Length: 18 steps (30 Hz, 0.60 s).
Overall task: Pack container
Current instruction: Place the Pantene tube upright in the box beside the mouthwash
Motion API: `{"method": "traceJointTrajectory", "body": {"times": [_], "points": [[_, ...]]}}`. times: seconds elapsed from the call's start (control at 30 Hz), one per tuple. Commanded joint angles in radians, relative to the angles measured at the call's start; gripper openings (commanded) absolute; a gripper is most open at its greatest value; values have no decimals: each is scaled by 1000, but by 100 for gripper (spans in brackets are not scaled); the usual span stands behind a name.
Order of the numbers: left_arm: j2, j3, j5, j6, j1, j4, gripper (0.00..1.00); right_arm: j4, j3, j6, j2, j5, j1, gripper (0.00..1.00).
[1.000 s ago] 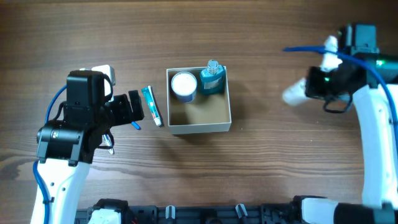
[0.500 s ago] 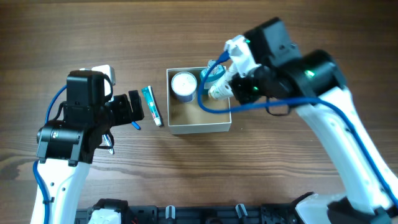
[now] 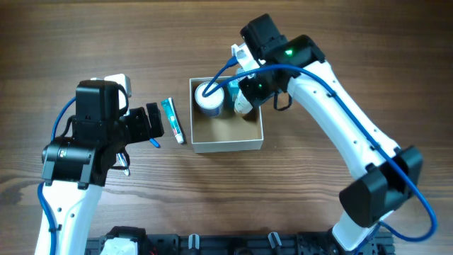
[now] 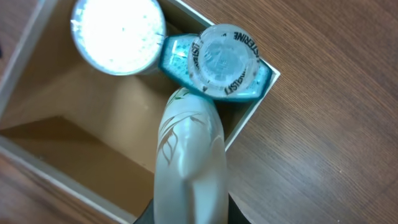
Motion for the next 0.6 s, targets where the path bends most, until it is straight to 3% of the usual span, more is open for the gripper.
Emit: {"method": "traceJointTrajectory", "body": {"times": [0.0, 0.07, 0.23, 0.33, 0.47, 0.57], "points": [[2, 18, 11, -9, -5, 2, 100, 21, 15, -10, 49, 57, -6, 5], [2, 18, 11, -9, -5, 2, 100, 33, 15, -10, 71, 56, -10, 13], [2, 18, 12, -9, -5, 2, 100, 47, 13, -9, 86, 56, -11, 44], [2, 18, 12, -9, -5, -5, 100, 44, 13, -5, 85, 56, -11, 52], [2, 18, 11, -9, -5, -13, 100, 42, 13, 91, 59, 56, -11, 54], [2, 18, 11, -9, -5, -12, 100, 45, 14, 134, -55, 69, -11, 55]]}}
